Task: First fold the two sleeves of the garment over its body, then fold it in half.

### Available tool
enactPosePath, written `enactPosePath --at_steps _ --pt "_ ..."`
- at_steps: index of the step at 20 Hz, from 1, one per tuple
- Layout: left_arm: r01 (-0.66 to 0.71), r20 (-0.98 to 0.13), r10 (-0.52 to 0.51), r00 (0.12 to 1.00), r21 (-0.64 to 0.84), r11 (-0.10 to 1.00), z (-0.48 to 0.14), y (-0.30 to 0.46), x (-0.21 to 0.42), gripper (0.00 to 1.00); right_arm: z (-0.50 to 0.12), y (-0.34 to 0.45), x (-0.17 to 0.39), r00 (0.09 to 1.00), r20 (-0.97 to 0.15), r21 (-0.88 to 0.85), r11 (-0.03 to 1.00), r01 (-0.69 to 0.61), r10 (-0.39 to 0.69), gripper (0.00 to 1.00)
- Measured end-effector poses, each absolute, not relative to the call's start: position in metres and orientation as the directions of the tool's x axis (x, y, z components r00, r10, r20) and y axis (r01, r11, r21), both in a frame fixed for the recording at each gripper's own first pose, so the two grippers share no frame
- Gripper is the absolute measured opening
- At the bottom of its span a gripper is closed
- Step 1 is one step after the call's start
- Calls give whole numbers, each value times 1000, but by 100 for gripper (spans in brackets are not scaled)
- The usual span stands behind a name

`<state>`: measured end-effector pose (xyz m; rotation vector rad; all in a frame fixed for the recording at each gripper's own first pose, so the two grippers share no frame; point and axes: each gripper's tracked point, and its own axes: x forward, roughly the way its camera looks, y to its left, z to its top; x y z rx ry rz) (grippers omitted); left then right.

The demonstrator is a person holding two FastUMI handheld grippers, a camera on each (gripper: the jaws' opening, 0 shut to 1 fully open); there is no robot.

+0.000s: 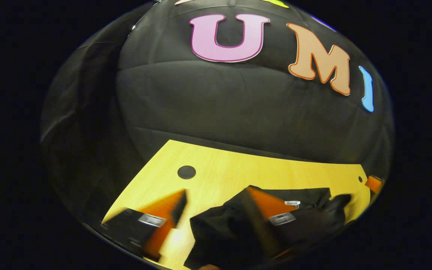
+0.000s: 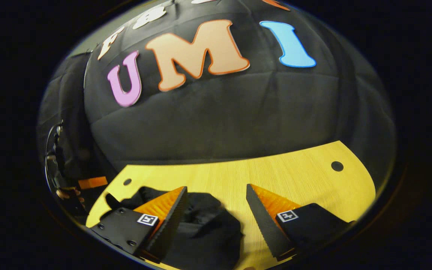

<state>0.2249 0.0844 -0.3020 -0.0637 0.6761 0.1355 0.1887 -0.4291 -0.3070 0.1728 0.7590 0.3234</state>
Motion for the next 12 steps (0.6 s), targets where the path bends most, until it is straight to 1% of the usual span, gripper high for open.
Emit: enactPosePath --at_steps 1,2,5,8,12 --pt "-141 -597 100 796 -23 990 -288 81 227 90 -304 -438 189 697 -640 234 946 -223 323 96" --pt "-143 -569 104 816 -25 989 -276 83 227 96 -302 -447 190 709 -640 194 955 -224 296 98" --pt "-149 -496 116 860 -27 988 -242 85 227 95 -290 -452 179 729 -623 160 958 -238 285 98" --pt "-140 -457 106 883 -41 989 -212 81 217 95 -269 -457 157 755 -592 137 958 -251 282 98" --pt "-112 -379 76 922 -73 991 -160 76 187 95 -212 -460 118 814 -513 116 961 -251 275 98"
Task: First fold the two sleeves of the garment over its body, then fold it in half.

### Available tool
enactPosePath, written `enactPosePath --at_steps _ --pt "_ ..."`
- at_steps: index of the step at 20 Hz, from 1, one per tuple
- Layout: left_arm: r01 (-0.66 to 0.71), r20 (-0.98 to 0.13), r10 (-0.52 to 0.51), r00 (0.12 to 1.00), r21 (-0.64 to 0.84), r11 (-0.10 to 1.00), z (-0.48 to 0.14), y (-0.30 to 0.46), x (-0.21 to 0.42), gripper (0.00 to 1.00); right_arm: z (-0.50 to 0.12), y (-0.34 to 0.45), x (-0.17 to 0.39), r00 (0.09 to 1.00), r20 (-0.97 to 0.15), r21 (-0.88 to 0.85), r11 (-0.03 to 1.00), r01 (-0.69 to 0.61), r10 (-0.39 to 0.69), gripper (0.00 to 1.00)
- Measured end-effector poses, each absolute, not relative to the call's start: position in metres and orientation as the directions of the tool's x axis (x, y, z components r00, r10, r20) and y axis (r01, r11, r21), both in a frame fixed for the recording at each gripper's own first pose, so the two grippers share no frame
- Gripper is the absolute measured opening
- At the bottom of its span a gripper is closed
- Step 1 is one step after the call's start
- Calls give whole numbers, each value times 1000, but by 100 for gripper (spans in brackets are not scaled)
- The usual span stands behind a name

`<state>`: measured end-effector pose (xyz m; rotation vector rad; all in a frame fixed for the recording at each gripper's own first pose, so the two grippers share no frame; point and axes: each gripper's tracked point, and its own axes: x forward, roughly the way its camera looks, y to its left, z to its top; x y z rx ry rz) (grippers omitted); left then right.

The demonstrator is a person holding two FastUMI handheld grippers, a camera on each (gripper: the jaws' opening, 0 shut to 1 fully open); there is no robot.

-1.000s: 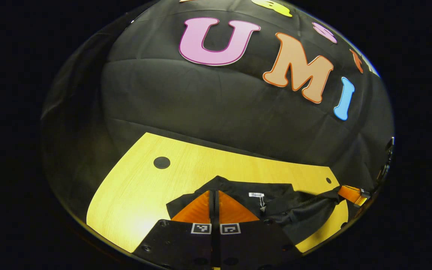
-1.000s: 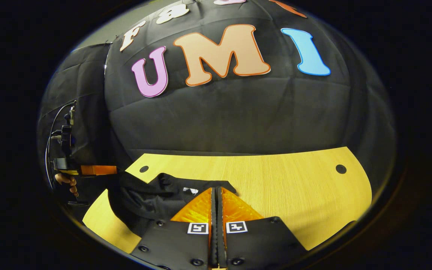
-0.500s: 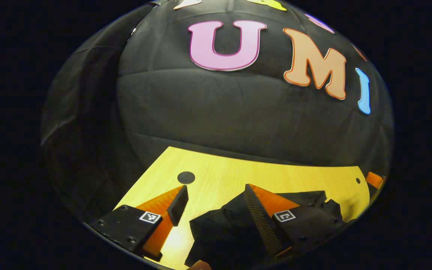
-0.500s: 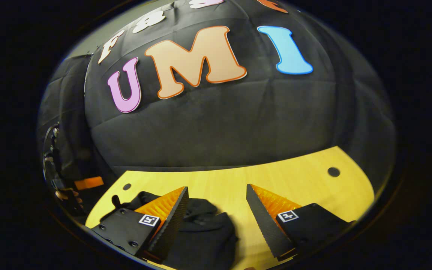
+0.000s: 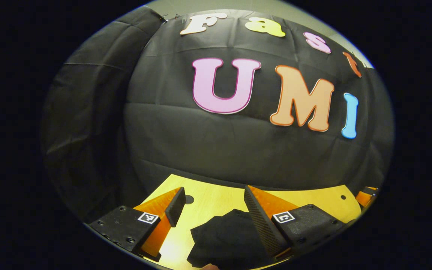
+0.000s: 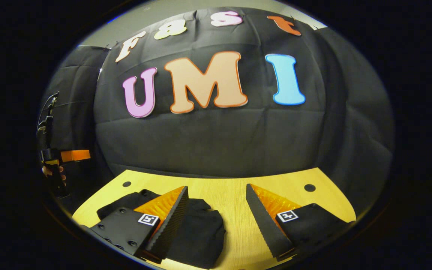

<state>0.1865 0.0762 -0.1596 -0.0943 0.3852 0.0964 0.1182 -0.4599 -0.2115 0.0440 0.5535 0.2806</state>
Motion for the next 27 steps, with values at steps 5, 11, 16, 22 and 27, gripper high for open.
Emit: enactPosePath --at_steps 5,11,16,22,27 --pt "-23 -216 30 976 35 999 -84 87 118 93 -120 -459 42 907 -340 73 969 -236 247 94" --pt "27 -160 -19 987 47 999 -38 99 5 93 -69 -464 -79 934 -294 87 979 -186 203 97" --pt "42 -162 -30 986 72 996 -20 103 -61 93 -47 -466 -153 938 -283 108 979 -173 197 94" --pt "21 -138 -20 990 11 1000 2 79 -92 93 -16 -471 -185 943 -214 108 966 -236 255 94" --pt "29 -125 -26 992 18 999 12 53 -109 93 -10 -496 -205 945 -198 81 965 -251 262 94"
